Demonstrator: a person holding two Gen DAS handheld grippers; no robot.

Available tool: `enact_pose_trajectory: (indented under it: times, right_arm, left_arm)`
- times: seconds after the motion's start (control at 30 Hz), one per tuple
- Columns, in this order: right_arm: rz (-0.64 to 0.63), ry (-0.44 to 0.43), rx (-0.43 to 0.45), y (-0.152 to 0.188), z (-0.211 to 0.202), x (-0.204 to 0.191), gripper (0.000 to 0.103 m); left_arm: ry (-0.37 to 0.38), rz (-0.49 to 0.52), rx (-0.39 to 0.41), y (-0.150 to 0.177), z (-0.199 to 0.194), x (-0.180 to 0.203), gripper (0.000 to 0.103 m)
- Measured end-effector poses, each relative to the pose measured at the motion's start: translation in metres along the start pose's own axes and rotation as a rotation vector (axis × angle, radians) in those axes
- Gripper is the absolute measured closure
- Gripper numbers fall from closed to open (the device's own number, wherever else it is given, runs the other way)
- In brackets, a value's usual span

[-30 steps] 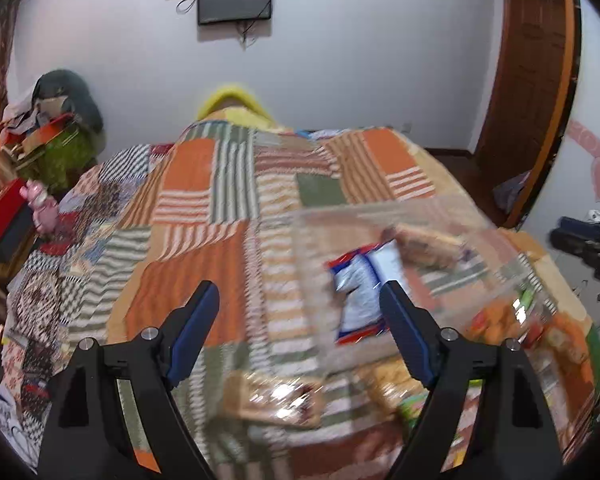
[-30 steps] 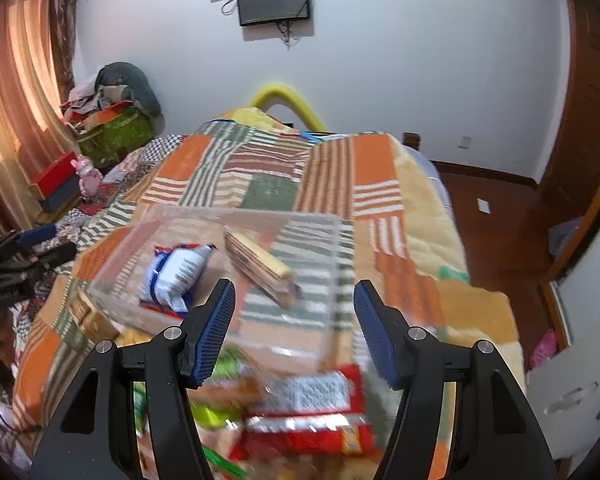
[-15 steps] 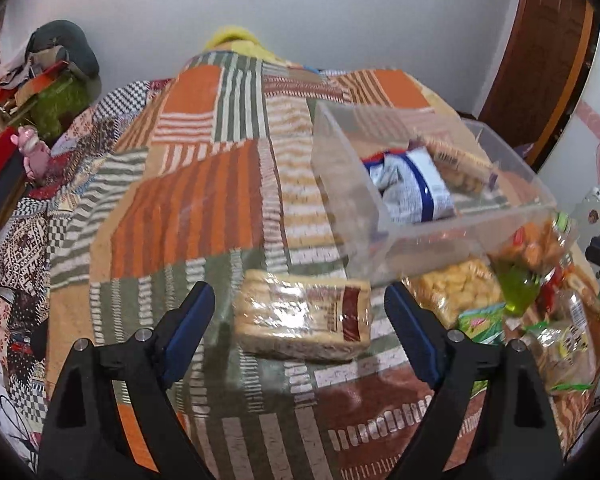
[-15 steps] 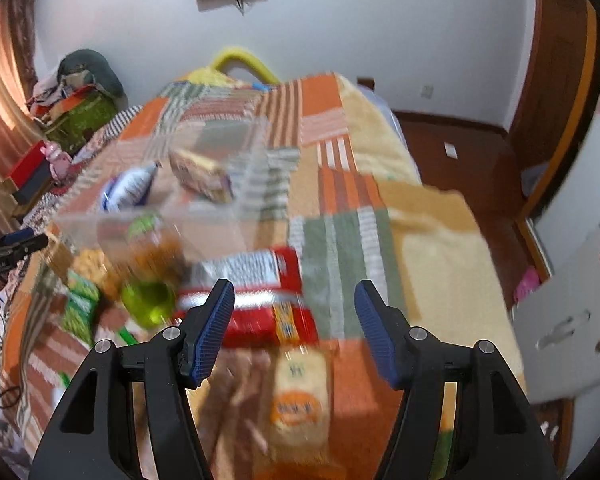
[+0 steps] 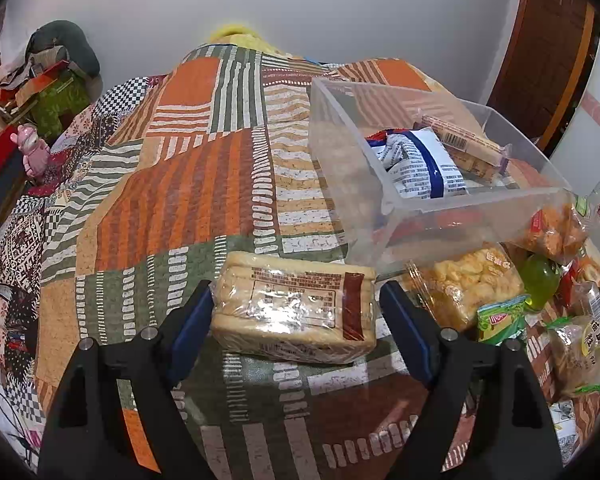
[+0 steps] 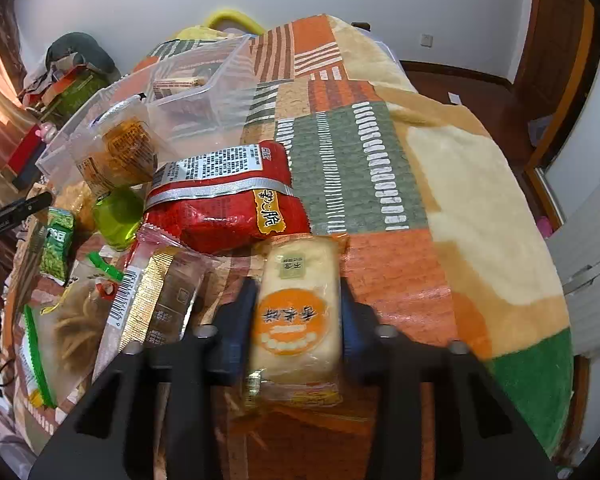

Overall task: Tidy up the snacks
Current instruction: 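Grasp the square bread loaf with the left gripper while the right grasps the cake packet, then lower the bread loaf and cake packet into the clear box and release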

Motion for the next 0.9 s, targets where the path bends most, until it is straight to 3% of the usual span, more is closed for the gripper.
enact_pose_trajectory:
  times: [0.2,0.37,0.67,0.9]
  right_arm:
    - [0.024,-0.002,0.035,-0.008,-0.010,0.000,0.071]
    - [0.035,0.004,0.112,-0.030,-0.030,0.003,0.071]
    - [0.023,-0.032,0.250,-0.081,-0.057,-0.016,0.071]
    - [-0.006,-0.073,0.318,-0.113,-0.061,-0.044,0.071]
  left_arm:
    - [0.004,-0.026,0.000,0.002,-0.008,-0.003,0.021]
    - [-0.005,-0.011,0.049,-0.008,-0.030,0.001,0.021]
    - [0.017,0.015,0.154,-0.044,-0.070,0.023,0.021]
    - [0.062,0.039,0.206,-0.072,-0.079,0.049,0.021]
Point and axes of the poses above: each gripper's, at about its wrist camera, not at the fingertips, and z roughly the way its jaws point, x to its right, y to its underside, the point moved 10 cm from there along z, roughly the way its jaws point, and after that the axes turned 10 degrees about y, right-handed, at the moved point
